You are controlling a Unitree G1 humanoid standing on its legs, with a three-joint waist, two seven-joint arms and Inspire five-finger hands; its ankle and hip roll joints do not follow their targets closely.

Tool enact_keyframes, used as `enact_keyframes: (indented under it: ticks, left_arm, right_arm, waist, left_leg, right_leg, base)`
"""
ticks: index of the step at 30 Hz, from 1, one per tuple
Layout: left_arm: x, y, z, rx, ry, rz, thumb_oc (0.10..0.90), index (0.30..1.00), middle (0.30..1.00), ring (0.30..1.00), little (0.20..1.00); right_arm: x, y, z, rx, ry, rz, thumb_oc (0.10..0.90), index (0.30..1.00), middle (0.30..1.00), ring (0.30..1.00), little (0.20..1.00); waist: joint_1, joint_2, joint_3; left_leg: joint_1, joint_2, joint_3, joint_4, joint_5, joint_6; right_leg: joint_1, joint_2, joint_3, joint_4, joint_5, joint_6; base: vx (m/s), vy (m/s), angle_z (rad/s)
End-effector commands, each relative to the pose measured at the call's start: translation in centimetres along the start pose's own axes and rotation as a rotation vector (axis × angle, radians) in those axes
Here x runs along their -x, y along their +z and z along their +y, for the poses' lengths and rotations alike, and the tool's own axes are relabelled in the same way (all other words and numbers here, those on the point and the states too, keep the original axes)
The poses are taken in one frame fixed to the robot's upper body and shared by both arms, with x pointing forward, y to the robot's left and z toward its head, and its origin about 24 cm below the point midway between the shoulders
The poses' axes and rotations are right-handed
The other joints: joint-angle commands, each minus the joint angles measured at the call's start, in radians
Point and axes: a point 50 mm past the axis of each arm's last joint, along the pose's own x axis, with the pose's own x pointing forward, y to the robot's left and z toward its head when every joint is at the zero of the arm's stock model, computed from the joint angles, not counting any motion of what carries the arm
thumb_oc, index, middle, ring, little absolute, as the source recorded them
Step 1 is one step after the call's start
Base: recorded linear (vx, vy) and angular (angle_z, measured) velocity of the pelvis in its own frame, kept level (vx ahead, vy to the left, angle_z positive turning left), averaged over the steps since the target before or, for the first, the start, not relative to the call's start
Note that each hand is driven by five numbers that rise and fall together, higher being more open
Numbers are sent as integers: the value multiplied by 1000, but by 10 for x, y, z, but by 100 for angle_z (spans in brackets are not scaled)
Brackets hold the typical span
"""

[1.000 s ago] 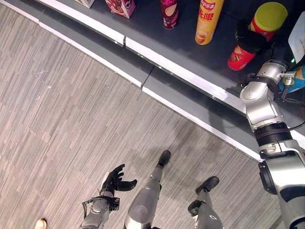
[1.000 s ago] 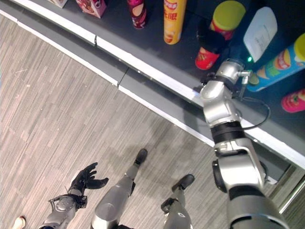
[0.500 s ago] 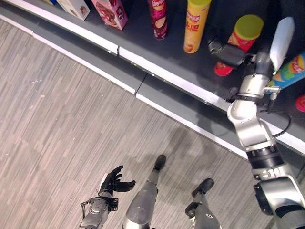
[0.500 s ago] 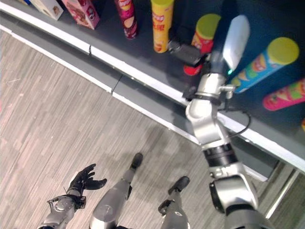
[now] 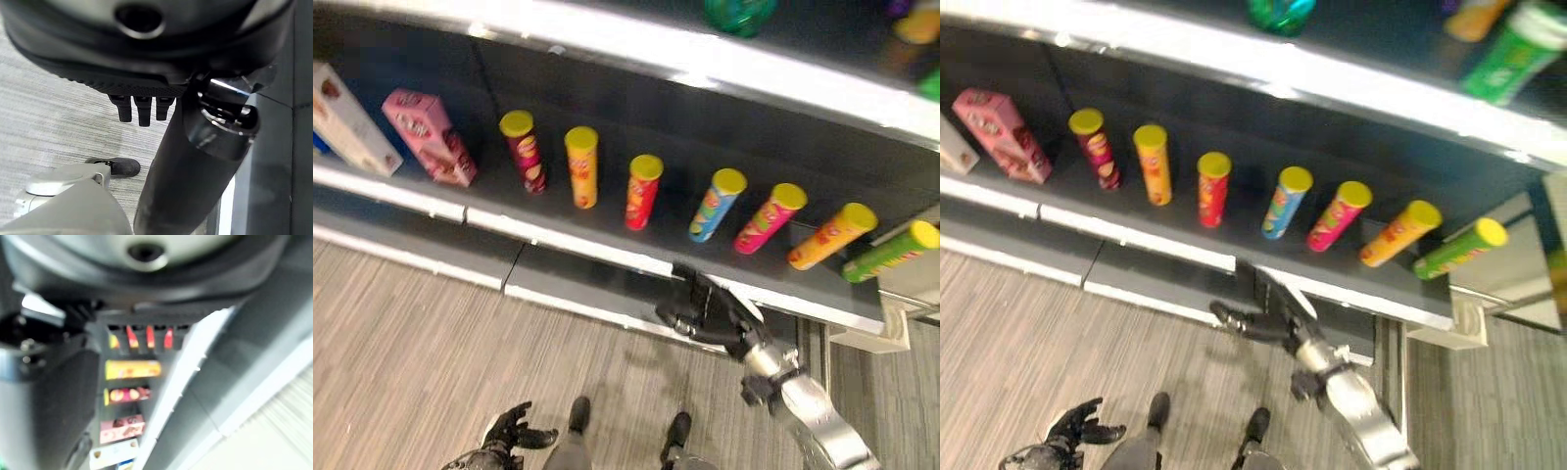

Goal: Put the goods on the table back onto the shelves and tidy them up.

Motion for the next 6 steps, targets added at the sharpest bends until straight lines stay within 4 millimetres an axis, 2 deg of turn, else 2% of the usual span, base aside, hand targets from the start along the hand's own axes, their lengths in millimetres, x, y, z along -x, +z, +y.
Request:
enact_keyframes:
  ticks: [1, 3, 4, 5, 6]
  left_arm:
    - [-3, 14, 0, -58, -39, -69, 800, 900, 900, 900, 900]
    - [-3, 17, -3, -72, -58, -83, 800, 900, 900, 900, 900]
    - [-3, 17, -3, -71, -57, -83, 800, 900, 900, 900, 900]
    - [-3, 18, -5, -81, -75, -88, 800, 900, 900, 900, 900]
    - [-3, 18, -5, -81, -74, -88, 800, 900, 900, 900, 900]
  right_arm:
    - [-8, 17, -20, 256, 124, 15, 800, 900, 900, 900, 900]
    - [1, -9, -28, 273, 87, 143, 800, 900, 900, 900, 900]
    - [1, -9, -28, 273, 87, 143, 800, 900, 900, 900, 900]
    - [10, -37, -35, 271, 29, 261, 800, 900, 900, 900, 900]
    - [10, -37, -35, 271, 29, 260, 800, 900, 900, 900, 900]
  waist:
    - [10, 19, -43]
    - [-2, 21, -51]
    - [-2, 21, -50]
    - [-12, 24, -58]
    - [-11, 24, -57]
  left_leg:
    - [62, 38, 72, 3, -108, -31]
    - [82, 41, 80, 3, -114, -28]
    - [83, 41, 81, 3, -114, -28]
    - [97, 44, 88, 3, -118, -27]
    - [98, 44, 89, 3, -119, -27]
  right_leg:
    - [98, -6, 1, 22, -87, 68]
    - [107, -6, 10, 26, -89, 67]
    - [108, -6, 11, 26, -89, 67]
    - [113, -6, 17, 29, -93, 66]
    - [114, -5, 18, 29, -93, 66]
  base:
    - [131, -21, -33]
    - [48, -17, -31]
    - [46, -18, -31]
    - [31, -15, -28]
    - [46, -23, -20]
